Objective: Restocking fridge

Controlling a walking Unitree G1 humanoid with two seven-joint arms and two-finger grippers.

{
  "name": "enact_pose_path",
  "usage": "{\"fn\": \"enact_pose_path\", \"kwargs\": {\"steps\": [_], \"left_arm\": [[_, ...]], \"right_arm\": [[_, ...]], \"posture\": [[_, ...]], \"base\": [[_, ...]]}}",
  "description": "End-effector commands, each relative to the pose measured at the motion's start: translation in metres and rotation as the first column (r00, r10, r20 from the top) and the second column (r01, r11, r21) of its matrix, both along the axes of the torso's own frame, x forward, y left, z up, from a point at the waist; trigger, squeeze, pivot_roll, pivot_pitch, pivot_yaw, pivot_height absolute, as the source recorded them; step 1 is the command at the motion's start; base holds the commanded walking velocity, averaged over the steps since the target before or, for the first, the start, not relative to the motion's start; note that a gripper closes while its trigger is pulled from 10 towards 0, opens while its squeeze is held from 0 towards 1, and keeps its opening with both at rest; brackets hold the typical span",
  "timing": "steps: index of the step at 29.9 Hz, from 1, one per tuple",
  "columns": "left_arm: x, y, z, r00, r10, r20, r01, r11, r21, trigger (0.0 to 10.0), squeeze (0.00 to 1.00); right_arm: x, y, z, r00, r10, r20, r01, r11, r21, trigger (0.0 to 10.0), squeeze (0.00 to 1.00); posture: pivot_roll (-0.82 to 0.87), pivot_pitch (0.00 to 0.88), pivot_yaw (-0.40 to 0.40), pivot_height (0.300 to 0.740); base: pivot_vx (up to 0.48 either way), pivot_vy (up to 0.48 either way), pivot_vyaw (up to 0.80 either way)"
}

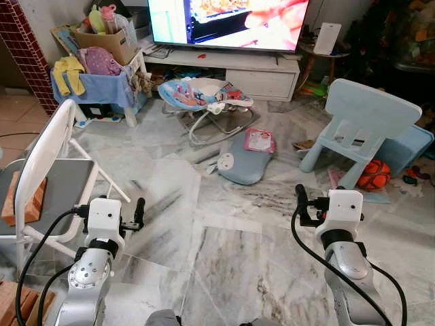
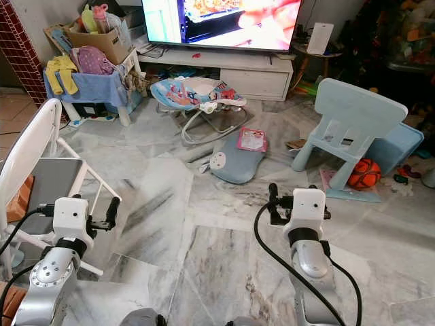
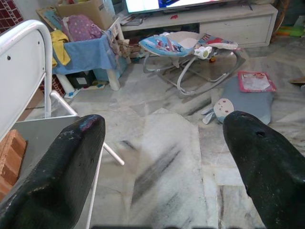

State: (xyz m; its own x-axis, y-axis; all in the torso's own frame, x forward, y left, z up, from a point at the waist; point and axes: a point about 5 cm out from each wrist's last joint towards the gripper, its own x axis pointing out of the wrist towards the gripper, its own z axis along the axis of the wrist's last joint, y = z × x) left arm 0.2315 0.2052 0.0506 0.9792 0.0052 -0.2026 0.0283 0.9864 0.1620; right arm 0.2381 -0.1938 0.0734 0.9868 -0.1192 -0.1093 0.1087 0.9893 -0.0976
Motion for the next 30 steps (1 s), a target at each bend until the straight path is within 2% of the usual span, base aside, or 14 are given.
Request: {"fn": "enact_pose_path", "kwargs": {"steps": [1,3,7,30], "left_arm": [[0.0149,-0.0076,0.069,0.967,0.087,0.24,-0.07,0.994,-0.08,10.0,0.0],[0.0176,-0.0024,0.0688,0.967,0.093,0.236,-0.08,0.995,-0.068,10.0,0.0],[0.0232,-0.0039,0.07,0.966,0.08,0.246,-0.066,0.996,-0.067,10.0,0.0],[0.0232,-0.0039,0.07,0.966,0.08,0.246,-0.066,0.996,-0.067,10.0,0.0]], "right_arm": [[0.0601,0.0193,0.0683,0.983,0.123,0.134,-0.13,0.991,0.042,10.0,0.0],[0.06,0.0188,0.0647,0.986,0.115,0.123,-0.122,0.991,0.052,10.0,0.0],[0.0604,0.0208,0.0628,0.988,0.106,0.111,-0.112,0.992,0.049,10.0,0.0],[0.0604,0.0208,0.0628,0.988,0.106,0.111,-0.112,0.992,0.049,10.0,0.0]], "posture": [[0.08,0.039,-0.052,0.74],[0.08,0.036,-0.053,0.74],[0.08,0.027,-0.054,0.74],[0.08,0.027,-0.054,0.74]], "base": [[0.0,0.0,0.0],[0.0,0.0,0.0],[0.0,0.0,0.0],[0.0,0.0,0.0]]}}
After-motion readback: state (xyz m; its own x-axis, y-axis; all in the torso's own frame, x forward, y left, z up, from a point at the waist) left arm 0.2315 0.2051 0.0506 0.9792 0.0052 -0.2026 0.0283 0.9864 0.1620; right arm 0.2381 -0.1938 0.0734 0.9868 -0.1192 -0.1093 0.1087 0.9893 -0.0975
